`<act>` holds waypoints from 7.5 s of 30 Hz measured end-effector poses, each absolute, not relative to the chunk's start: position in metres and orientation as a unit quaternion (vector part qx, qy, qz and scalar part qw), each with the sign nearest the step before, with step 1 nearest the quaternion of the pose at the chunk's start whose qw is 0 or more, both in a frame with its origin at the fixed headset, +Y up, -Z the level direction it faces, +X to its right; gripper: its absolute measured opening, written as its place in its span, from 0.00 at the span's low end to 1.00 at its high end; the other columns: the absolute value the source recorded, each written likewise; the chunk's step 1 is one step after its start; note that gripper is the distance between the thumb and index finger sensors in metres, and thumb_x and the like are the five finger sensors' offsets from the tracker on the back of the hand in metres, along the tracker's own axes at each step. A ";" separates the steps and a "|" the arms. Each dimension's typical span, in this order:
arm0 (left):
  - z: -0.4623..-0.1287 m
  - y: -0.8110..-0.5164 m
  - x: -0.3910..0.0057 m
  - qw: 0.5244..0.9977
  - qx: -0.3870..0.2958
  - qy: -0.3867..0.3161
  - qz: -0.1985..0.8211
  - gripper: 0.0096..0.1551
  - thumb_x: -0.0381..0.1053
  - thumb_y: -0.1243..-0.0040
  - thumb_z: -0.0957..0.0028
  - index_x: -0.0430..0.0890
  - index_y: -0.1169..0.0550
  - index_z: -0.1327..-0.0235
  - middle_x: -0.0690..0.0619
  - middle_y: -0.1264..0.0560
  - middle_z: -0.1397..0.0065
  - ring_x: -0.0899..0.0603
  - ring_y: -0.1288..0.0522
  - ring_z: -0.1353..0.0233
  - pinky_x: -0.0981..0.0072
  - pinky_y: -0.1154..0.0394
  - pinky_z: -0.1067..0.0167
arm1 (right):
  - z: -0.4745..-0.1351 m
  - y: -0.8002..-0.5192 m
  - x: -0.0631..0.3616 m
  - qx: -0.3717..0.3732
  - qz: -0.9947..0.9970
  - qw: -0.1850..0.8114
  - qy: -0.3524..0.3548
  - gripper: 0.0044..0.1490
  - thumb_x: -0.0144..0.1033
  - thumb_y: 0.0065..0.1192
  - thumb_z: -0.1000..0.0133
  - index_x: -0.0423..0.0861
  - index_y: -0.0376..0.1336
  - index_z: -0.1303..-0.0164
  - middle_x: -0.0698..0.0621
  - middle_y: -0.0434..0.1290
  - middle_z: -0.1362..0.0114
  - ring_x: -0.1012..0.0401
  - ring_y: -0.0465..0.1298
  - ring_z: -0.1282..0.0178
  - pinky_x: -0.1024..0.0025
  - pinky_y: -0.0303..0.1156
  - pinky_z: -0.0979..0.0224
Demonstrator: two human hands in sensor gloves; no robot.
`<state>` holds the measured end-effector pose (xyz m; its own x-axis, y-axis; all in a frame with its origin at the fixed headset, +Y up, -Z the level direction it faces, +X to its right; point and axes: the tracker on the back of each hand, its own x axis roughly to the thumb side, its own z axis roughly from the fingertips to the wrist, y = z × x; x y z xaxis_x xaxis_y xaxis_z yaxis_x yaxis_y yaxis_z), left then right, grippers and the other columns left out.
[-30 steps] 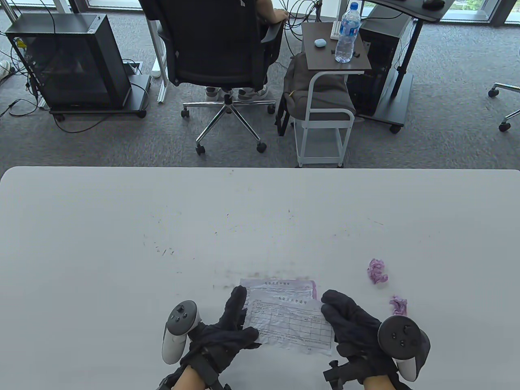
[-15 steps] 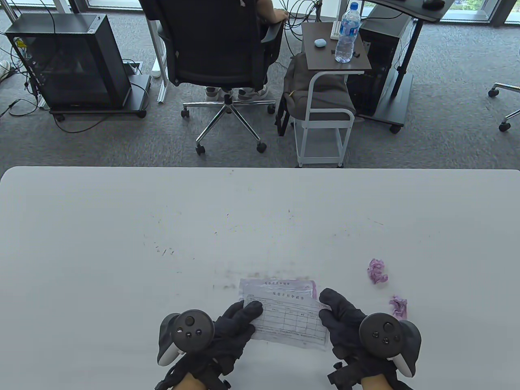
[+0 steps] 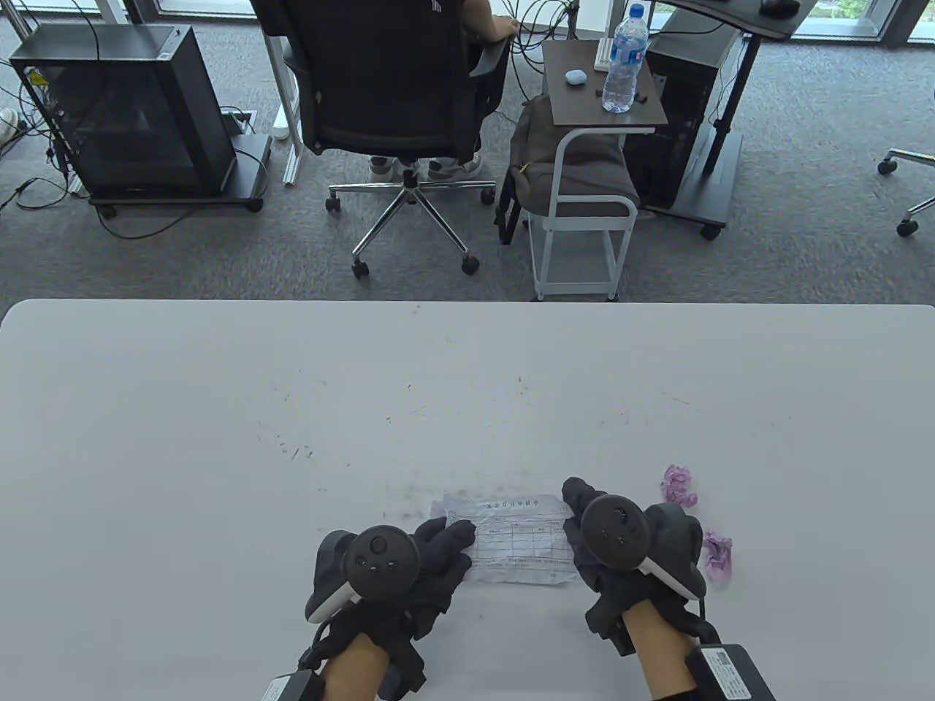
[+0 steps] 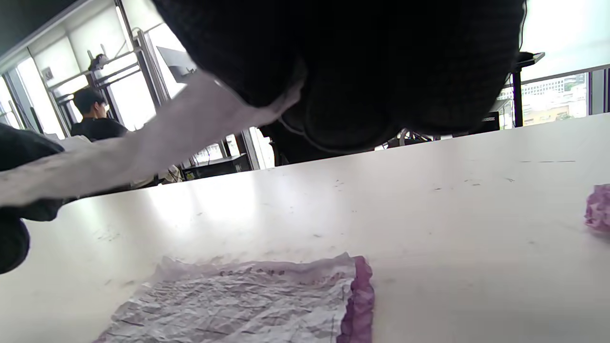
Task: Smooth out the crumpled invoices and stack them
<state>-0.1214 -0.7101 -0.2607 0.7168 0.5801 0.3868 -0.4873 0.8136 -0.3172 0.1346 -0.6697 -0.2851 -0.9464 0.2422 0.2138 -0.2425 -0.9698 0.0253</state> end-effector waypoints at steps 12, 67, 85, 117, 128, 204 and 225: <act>-0.292 -0.755 -0.117 0.941 -0.185 -0.213 0.188 0.32 0.49 0.46 0.35 0.39 0.35 0.20 0.38 0.43 0.21 0.26 0.36 0.27 0.34 0.34 0.35 | -0.329 -0.732 0.102 0.098 0.994 0.034 0.046 0.34 0.31 0.69 0.45 0.42 0.58 0.30 0.44 0.76 0.40 0.53 0.82 0.52 0.61 0.82 0.52; -0.216 -0.715 -0.113 0.962 -0.083 -0.254 0.062 0.47 0.64 0.47 0.38 0.40 0.47 0.16 0.36 0.62 0.19 0.21 0.58 0.20 0.24 0.48 0.32 | -0.261 -0.768 0.277 -0.146 0.987 -0.018 0.061 0.32 0.34 0.63 0.41 0.42 0.55 0.28 0.41 0.73 0.37 0.51 0.78 0.48 0.65 0.82 0.55; -0.210 -0.702 -0.105 0.929 -0.090 -0.315 0.170 0.47 0.58 0.43 0.38 0.40 0.50 0.16 0.31 0.56 0.20 0.27 0.36 0.25 0.37 0.32 0.35 | -0.218 -0.651 0.139 0.164 0.962 0.218 -0.023 0.29 0.32 0.67 0.43 0.43 0.61 0.31 0.42 0.77 0.41 0.52 0.81 0.52 0.66 0.83 0.58; -0.219 -0.717 -0.126 0.746 -0.180 -0.287 0.573 0.32 0.43 0.42 0.37 0.38 0.37 0.21 0.36 0.30 0.30 0.46 0.15 0.50 0.44 0.22 0.38 | -0.195 -0.678 0.120 0.294 0.881 0.367 -0.048 0.31 0.30 0.66 0.44 0.40 0.60 0.30 0.43 0.77 0.41 0.52 0.80 0.51 0.66 0.83 0.57; -0.203 -0.699 -0.109 0.843 -0.079 -0.351 0.401 0.42 0.42 0.35 0.42 0.41 0.43 0.19 0.41 0.34 0.29 0.44 0.18 0.43 0.39 0.26 0.35 | -0.200 -0.687 0.119 0.326 0.869 0.370 0.037 0.60 0.53 0.68 0.47 0.36 0.39 0.20 0.27 0.53 0.20 0.40 0.69 0.31 0.46 0.74 0.38; -0.216 -0.711 -0.126 0.740 -0.130 -0.344 0.564 0.50 0.49 0.32 0.41 0.51 0.51 0.17 0.50 0.41 0.18 0.32 0.30 0.24 0.31 0.33 0.31 | -0.201 -0.690 0.121 0.284 0.812 0.510 -0.024 0.24 0.38 0.66 0.43 0.44 0.66 0.38 0.46 0.81 0.53 0.60 0.81 0.66 0.63 0.82 0.59; -0.223 -0.710 -0.149 0.825 -0.050 -0.219 0.518 0.33 0.47 0.31 0.43 0.38 0.28 0.27 0.43 0.23 0.40 0.45 0.14 0.53 0.41 0.22 0.41 | -0.204 -0.682 0.144 0.230 0.848 0.465 -0.108 0.24 0.35 0.63 0.42 0.45 0.64 0.36 0.46 0.80 0.51 0.59 0.82 0.64 0.61 0.82 0.57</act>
<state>-0.1491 -0.7101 -0.2225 0.3668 0.8772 0.3098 -0.8329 0.4580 -0.3107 0.1445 -0.6824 -0.2035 -0.4613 0.7392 0.4907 -0.8387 -0.5437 0.0306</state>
